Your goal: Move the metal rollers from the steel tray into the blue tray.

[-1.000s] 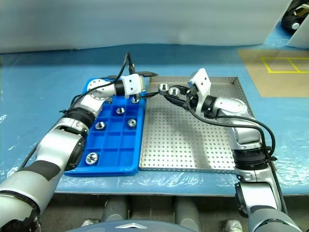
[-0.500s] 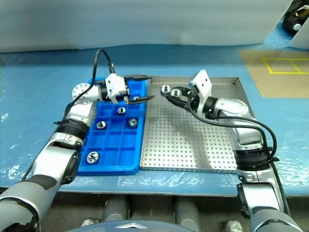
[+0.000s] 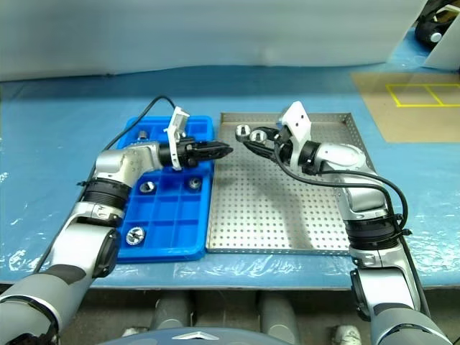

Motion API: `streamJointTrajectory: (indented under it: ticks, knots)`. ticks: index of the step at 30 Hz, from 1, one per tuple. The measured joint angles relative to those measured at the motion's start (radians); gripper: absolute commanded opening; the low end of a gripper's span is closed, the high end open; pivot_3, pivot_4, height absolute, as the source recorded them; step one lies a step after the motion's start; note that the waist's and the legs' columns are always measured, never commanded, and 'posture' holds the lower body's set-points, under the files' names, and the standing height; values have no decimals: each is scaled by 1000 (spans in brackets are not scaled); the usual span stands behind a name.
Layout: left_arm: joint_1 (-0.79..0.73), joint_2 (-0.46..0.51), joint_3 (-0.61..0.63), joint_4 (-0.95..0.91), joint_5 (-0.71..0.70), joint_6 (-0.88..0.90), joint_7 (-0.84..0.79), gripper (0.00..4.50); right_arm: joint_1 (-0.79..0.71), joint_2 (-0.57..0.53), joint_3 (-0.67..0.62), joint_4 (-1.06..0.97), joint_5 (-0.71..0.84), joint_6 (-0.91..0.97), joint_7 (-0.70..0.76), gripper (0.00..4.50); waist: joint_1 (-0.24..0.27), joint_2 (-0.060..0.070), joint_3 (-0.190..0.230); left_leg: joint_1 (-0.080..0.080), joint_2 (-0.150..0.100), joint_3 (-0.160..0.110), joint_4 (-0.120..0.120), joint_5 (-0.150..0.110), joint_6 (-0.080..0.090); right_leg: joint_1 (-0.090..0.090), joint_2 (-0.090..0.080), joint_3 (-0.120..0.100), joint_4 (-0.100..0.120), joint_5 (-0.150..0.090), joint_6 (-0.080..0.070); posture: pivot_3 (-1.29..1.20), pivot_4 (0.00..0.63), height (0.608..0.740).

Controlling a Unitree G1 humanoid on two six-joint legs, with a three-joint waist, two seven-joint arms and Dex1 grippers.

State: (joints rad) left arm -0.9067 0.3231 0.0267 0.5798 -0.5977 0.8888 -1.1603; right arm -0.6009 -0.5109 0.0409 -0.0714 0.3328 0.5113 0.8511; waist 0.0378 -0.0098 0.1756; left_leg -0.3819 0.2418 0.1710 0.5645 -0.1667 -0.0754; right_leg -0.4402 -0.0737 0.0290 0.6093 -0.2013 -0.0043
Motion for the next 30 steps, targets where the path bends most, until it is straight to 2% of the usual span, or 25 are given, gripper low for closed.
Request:
streamJointTrajectory:
  ticks: [5, 10, 16, 30]
  knots:
    - [-52, -16, 124, 52, -84, 188, 93, 3242, 17, -7, 8, 3, -17, -18, 5, 1704, 3, 0, 0, 0, 0, 0, 0, 0, 1, 1, 0, 0, -1, 0, 0, -238, 150, 740]
    - [-84, -116, 257, 127, -145, 259, 257, 3242, 27, -8, 23, 16, -47, -47, 8, 1704, 3, 0, 0, -1, -1, 0, 3, -2, 3, 3, -1, 0, -2, 0, 0, -243, 150, 740]
    - [-85, -160, 297, 175, -148, 294, 337, 3242, 37, -20, 28, 27, -87, -70, 8, 1704, -3, 0, 0, 0, -1, -1, 2, -2, 3, 2, 0, 0, -2, 0, 0, -252, 150, 740]
    - [-87, -169, 301, 277, -134, 248, 351, 3242, 36, -11, 31, 22, -89, -78, 7, 1704, 0, 0, 0, -1, -1, -1, 3, -2, 3, 3, -1, 0, -2, 0, 0, -254, 150, 740]
